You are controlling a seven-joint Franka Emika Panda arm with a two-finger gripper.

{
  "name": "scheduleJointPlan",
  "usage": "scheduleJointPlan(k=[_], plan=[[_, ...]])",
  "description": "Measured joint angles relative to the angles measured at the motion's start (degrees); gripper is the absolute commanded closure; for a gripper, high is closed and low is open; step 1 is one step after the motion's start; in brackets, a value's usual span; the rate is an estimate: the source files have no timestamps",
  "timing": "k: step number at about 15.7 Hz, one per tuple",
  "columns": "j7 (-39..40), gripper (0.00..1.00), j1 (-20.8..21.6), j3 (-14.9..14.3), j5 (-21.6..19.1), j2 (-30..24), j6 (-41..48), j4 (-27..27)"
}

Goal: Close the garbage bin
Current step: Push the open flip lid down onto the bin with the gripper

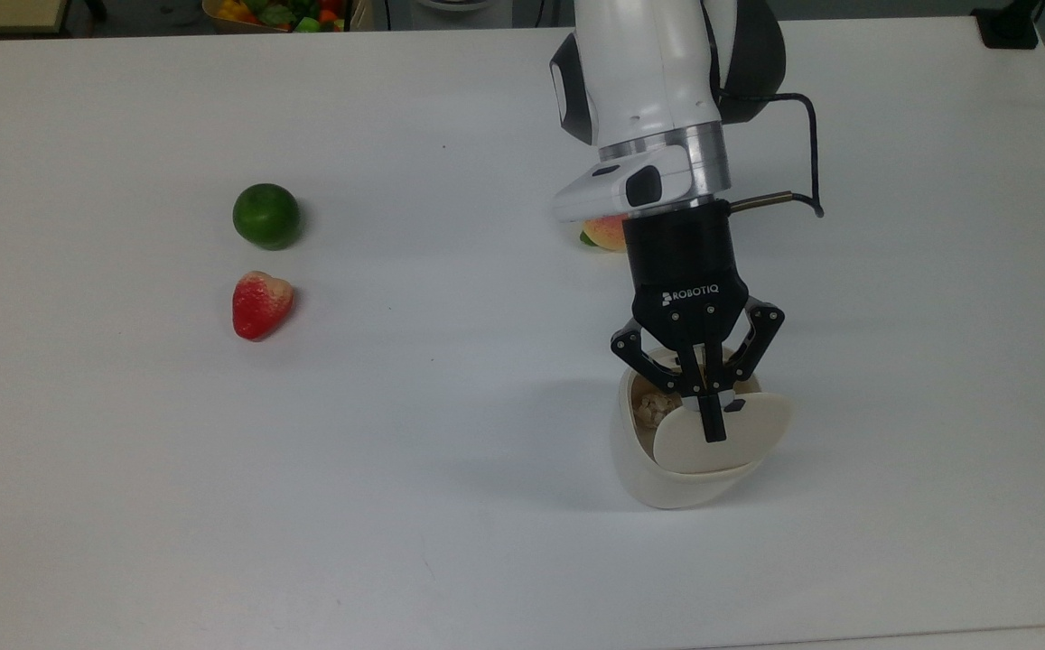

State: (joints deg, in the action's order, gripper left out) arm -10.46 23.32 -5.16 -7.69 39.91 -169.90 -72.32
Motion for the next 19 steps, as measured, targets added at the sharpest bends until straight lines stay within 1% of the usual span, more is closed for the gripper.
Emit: scheduleJointPlan(k=[4,7,14,19], plan=[[-0.1,1.00,0.2,0.0,0.0,-0.2,0.0,-0.5],[-0.1,1.00,0.4,0.3,0.0,-0.8,0.0,-1.9],[-0.1,1.00,1.0,1.9,0.0,-6.3,0.5,-9.4],[-0.1,1.00,1.0,2.2,0.0,-7.8,1.8,-13.1]])
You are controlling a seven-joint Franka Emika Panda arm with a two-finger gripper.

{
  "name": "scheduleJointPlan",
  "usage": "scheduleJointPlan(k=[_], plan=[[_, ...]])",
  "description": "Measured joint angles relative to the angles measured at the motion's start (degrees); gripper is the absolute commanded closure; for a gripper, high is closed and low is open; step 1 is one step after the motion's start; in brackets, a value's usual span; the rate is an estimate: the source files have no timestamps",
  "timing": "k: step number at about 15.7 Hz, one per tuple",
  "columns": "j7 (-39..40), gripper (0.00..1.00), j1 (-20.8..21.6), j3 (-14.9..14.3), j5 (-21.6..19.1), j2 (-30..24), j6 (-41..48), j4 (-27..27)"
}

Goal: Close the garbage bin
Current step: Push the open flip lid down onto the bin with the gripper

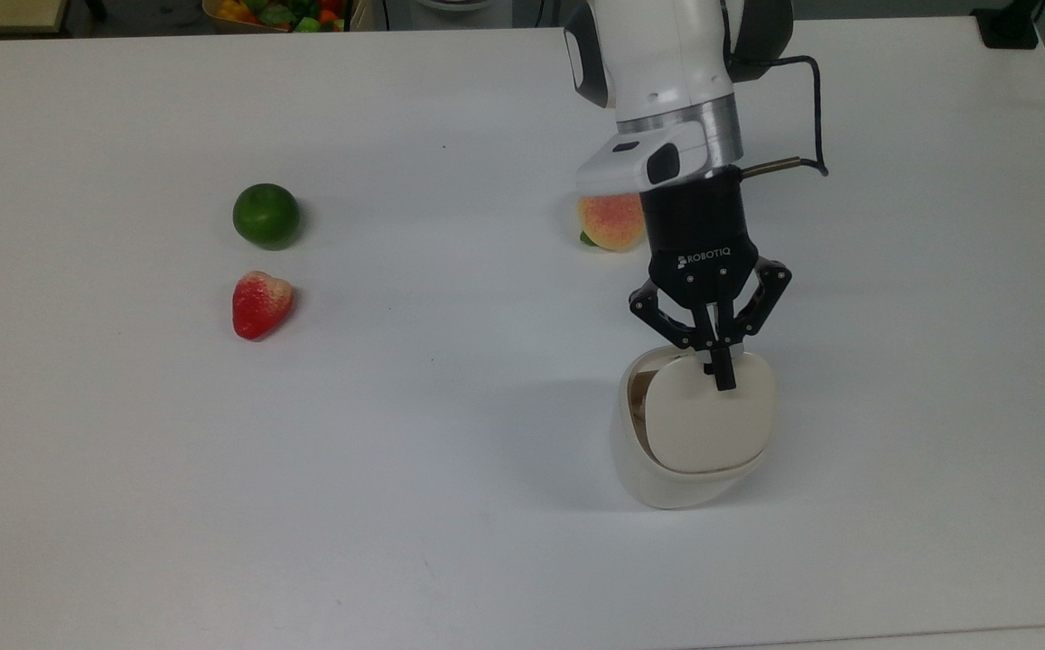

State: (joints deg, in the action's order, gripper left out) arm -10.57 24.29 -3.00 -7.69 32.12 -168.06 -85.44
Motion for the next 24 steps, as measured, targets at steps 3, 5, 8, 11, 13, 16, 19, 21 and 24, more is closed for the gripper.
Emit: scheduleJointPlan(k=[3,5,8,11,13,16,19,21,24], plan=[[0.0,1.00,0.0,0.0,0.0,-0.9,5.4,-0.7],[0.0,1.00,-0.1,0.0,0.0,-1.7,8.0,-1.0],[0.0,1.00,-0.3,0.0,0.0,-2.0,8.8,-2.0],[0.0,1.00,-0.7,0.0,0.0,-2.0,8.8,-3.4],[0.0,1.00,-0.7,0.0,0.0,-2.0,8.8,-4.5],[0.0,1.00,-0.7,0.0,0.0,-2.1,9.1,-4.9],[0.0,1.00,-0.7,0.0,0.0,-2.3,10.2,-4.9],[0.0,1.00,-0.7,0.0,0.0,-2.3,10.2,-5.0],[0.0,1.00,-0.7,0.0,0.0,-2.4,10.2,-5.0]])
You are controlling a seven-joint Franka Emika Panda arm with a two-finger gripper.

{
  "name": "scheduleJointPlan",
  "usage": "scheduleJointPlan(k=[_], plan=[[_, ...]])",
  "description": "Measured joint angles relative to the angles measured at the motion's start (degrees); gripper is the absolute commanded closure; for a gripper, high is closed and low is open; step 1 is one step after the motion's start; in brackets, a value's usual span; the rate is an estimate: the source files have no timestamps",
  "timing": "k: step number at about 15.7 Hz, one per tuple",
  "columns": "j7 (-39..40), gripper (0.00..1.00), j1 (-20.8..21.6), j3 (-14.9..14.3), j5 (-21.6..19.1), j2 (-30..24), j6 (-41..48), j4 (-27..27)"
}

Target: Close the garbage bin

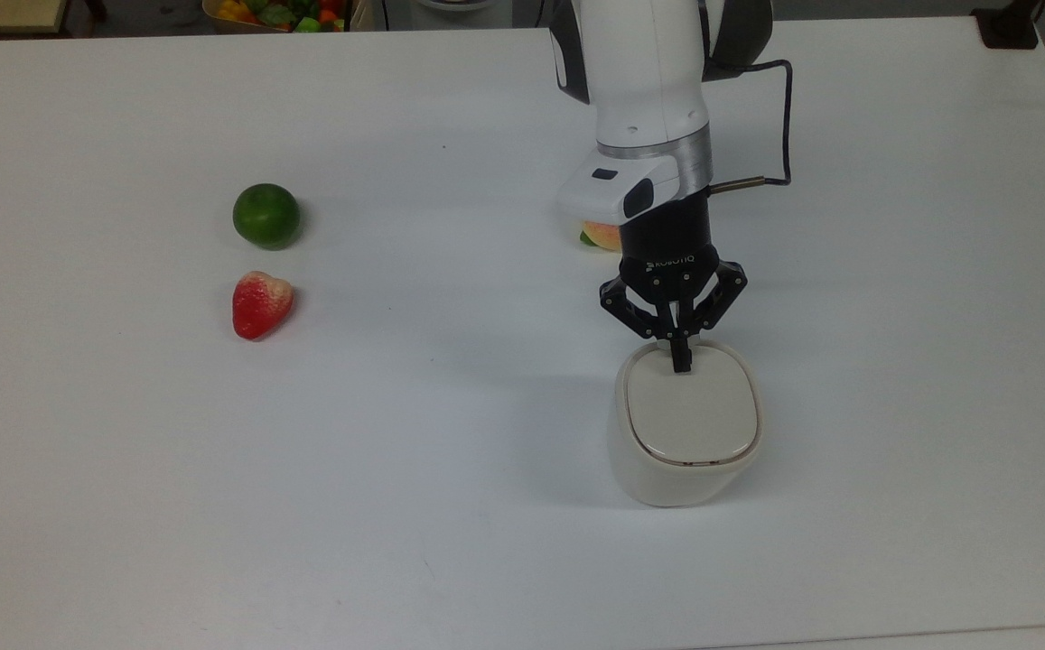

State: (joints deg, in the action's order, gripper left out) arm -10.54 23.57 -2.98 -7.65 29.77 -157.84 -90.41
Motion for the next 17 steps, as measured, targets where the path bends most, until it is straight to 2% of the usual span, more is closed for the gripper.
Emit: scheduleJointPlan(k=[11,14,15,17], plan=[[0.0,1.00,-0.1,-0.1,0.0,-1.0,0.2,0.2],[0.0,0.98,-0.7,-0.2,0.0,-2.7,3.6,0.3],[0.0,0.95,-1.1,-0.2,0.0,-3.7,5.6,0.4],[0.0,0.82,-2.1,-0.2,0.0,-6.4,11.5,0.5]])
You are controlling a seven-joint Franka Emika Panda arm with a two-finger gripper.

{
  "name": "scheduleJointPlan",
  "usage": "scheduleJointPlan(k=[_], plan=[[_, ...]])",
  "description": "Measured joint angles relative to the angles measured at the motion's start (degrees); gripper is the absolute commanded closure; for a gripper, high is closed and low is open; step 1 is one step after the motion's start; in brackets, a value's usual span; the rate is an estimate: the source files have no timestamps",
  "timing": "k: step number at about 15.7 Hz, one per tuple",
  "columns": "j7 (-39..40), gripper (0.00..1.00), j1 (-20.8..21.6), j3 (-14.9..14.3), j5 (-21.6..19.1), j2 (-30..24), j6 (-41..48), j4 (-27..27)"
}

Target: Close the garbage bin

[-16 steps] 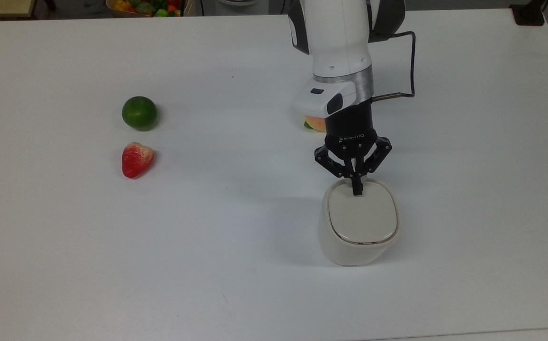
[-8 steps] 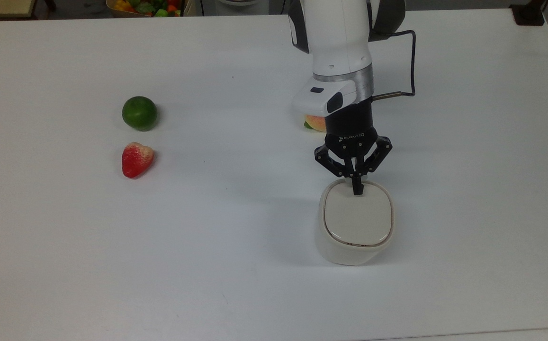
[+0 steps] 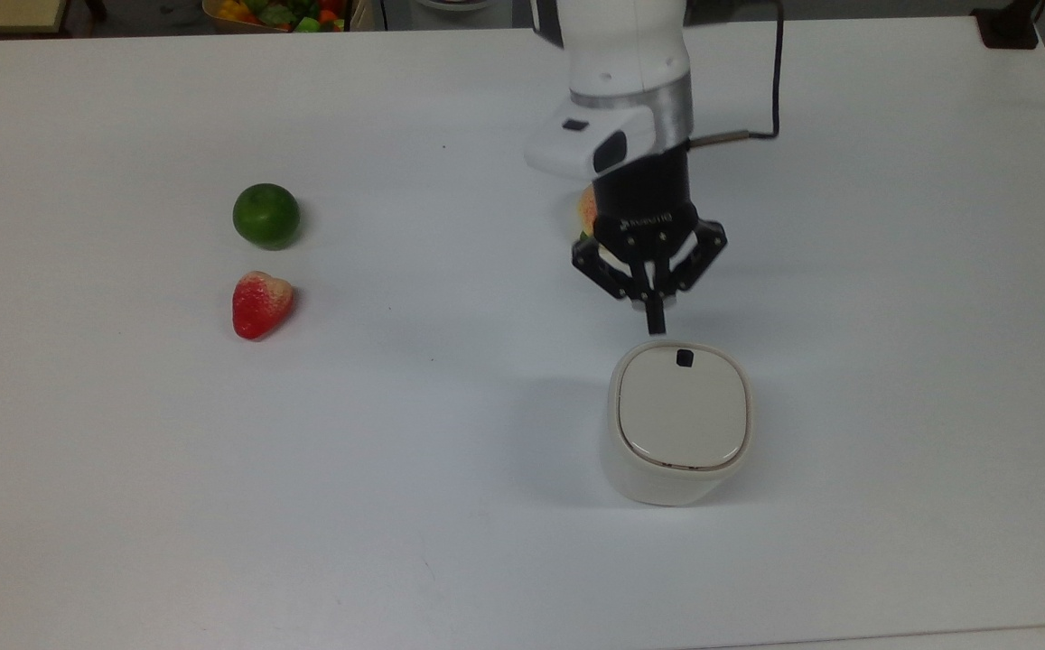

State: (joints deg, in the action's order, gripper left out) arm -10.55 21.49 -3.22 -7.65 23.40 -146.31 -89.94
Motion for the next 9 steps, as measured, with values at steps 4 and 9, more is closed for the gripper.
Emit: scheduleJointPlan(k=[4,9], plan=[[0.0,0.15,-2.6,0.0,0.0,-7.2,17.3,0.1],[0.0,0.00,-7.2,-0.1,0.0,-15.6,34.5,0.1]])
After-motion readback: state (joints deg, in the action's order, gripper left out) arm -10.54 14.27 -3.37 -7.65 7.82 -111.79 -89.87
